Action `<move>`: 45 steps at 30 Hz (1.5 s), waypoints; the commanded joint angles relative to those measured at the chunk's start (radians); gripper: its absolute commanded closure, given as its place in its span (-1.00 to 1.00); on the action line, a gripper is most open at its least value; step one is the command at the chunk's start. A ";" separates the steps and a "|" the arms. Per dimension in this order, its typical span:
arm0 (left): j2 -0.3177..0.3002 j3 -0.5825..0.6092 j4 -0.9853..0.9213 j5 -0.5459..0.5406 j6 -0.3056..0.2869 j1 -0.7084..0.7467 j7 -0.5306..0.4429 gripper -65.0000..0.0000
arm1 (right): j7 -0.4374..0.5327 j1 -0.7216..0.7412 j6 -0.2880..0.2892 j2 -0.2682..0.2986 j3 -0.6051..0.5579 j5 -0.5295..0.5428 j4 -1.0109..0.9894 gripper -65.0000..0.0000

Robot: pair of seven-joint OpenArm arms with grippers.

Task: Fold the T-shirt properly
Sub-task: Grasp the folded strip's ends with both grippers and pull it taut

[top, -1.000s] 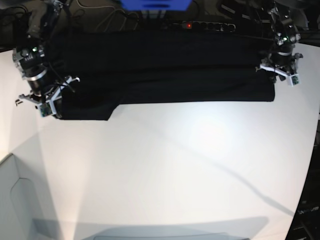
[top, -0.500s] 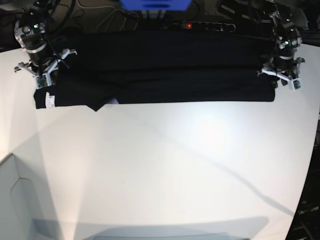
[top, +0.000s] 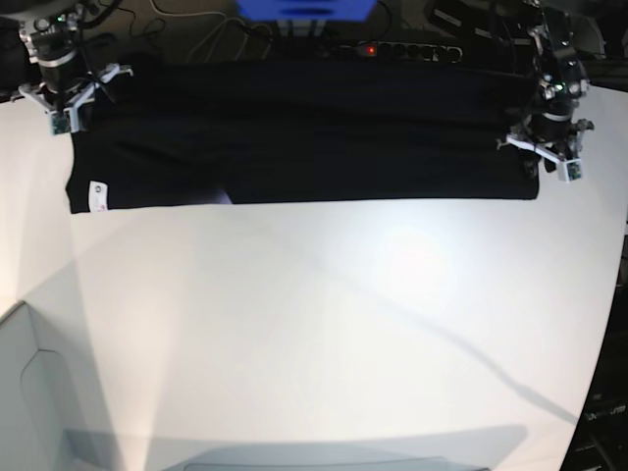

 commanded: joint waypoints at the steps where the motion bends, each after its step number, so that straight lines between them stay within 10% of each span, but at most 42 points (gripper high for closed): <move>1: -0.014 -0.010 0.015 -0.002 0.006 0.004 -0.020 0.25 | 0.020 -0.007 0.003 -0.008 0.014 0.006 0.014 1.00; 22: -0.014 -0.089 0.087 -0.002 0.004 0.113 -0.022 0.25 | 0.019 0.018 0.003 0.007 -0.003 0.004 -0.070 1.00; 32: 0.011 -0.086 0.093 -0.002 0.006 0.161 -0.022 0.24 | 0.019 0.021 0.003 0.013 -0.051 0.004 -0.080 0.04; 45: 0.046 -0.001 -0.016 -0.002 0.007 0.121 -0.022 0.24 | 0.019 0.143 0.003 0.016 -0.111 0.002 -0.158 0.01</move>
